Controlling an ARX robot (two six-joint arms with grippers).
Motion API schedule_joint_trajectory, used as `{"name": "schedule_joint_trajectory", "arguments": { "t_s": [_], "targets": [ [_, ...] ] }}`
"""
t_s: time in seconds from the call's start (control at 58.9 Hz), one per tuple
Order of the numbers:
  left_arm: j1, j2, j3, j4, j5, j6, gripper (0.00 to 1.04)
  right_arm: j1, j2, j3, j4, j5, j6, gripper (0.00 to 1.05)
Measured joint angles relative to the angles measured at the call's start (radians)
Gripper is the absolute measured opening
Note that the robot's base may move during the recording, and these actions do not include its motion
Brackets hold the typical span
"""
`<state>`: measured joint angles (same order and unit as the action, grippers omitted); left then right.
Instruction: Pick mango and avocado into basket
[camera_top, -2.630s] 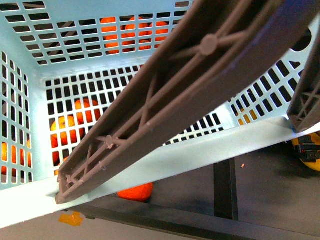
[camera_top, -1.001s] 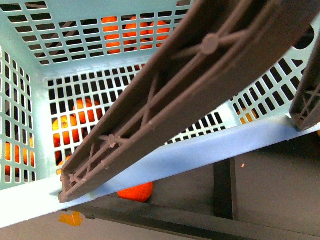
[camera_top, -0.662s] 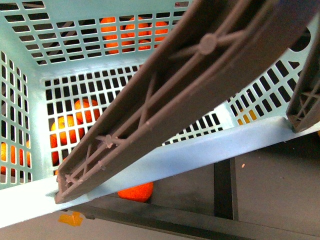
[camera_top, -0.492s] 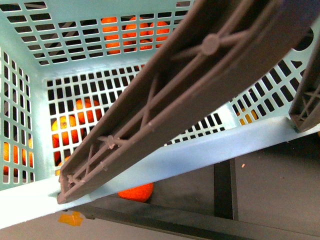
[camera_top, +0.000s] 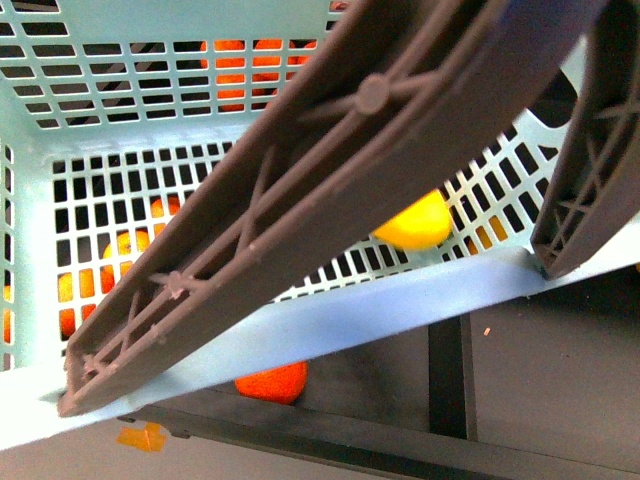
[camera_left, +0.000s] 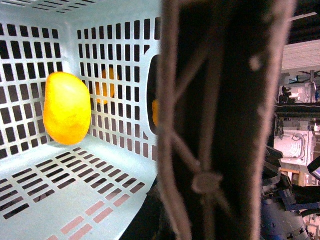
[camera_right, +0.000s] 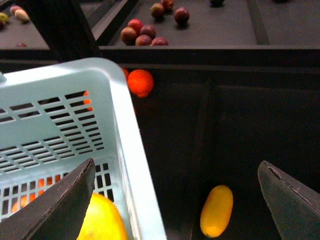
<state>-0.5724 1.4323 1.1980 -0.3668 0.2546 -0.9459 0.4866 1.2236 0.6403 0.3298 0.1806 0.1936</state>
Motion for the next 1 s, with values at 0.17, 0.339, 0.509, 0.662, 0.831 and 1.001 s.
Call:
{"name": "schedule_joint_trajectory", "arguments": {
  "t_s": [0.17, 0.339, 0.509, 0.662, 0.831, 1.001],
  "targets": [
    [-0.006, 0.0, 0.0, 0.0, 0.017, -0.003, 0.04, -0.05, -0.064, -0.214, 0.384, 0.235, -0.145, 0.67],
    [-0.002, 0.0, 0.0, 0.0, 0.008, -0.001, 0.04, -0.133, -0.183, -0.333, 0.397, 0.16, -0.172, 0.42],
    [-0.003, 0.0, 0.0, 0.0, 0.009, -0.002, 0.04, -0.205, -0.277, -0.421, 0.383, 0.091, -0.184, 0.18],
    [-0.003, 0.0, 0.0, 0.0, 0.008, -0.002, 0.04, -0.259, -0.362, -0.475, 0.357, 0.032, -0.19, 0.02],
    [-0.003, 0.0, 0.0, 0.0, 0.009, -0.002, 0.04, -0.311, -0.449, -0.523, 0.315, -0.011, -0.19, 0.02],
    [-0.003, 0.0, 0.0, 0.0, 0.011, -0.002, 0.04, -0.355, -0.544, -0.561, 0.258, -0.056, -0.19, 0.02]
  ]
}}
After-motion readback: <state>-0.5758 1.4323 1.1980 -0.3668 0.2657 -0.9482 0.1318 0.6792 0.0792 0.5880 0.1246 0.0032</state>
